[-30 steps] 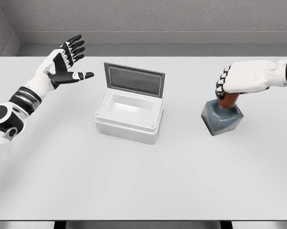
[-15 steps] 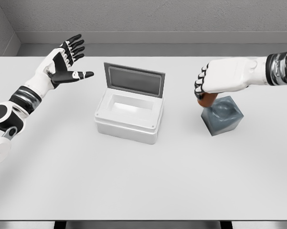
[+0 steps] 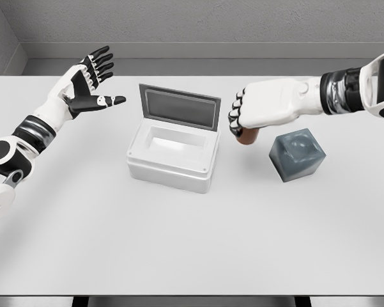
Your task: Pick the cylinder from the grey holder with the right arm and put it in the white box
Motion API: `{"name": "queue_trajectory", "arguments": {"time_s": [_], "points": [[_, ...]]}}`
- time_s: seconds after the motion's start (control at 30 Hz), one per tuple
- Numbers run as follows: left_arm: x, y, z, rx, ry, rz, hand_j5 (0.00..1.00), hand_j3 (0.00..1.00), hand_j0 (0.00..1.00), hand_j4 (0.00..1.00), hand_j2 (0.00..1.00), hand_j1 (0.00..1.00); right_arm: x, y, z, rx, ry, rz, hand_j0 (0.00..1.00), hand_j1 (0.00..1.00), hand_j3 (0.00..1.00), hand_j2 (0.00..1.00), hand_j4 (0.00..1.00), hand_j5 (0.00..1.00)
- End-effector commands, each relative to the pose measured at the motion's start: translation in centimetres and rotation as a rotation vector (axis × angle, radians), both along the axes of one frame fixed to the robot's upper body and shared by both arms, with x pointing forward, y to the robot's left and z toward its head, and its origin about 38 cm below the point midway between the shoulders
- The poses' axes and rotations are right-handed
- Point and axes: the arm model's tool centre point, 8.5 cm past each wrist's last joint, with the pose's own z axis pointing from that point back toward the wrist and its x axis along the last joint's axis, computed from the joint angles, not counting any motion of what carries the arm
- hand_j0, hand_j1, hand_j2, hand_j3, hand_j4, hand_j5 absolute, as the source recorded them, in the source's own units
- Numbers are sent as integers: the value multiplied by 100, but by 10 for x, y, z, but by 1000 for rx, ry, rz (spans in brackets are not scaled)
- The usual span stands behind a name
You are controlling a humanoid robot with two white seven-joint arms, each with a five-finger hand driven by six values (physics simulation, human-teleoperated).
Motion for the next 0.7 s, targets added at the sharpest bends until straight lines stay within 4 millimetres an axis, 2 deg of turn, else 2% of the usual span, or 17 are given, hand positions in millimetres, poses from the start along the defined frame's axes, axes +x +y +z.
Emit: {"name": "queue_trajectory", "arguments": {"time_s": [0.0, 0.6, 0.67], "points": [[0, 0, 0, -1, 0, 1, 100, 100, 100, 100, 100, 100, 0, 9, 0, 10, 1, 17, 54, 54, 54, 54, 54, 54], [0, -1, 1, 0, -2, -3, 100, 100, 100, 100, 100, 100, -5, 54, -1, 50, 11, 114, 55, 55, 55, 55, 55, 55], [0, -1, 0, 0, -1, -3, 100, 100, 100, 100, 100, 100, 1, 57, -3, 56, 20, 105, 55, 55, 55, 55, 55, 55]]}}
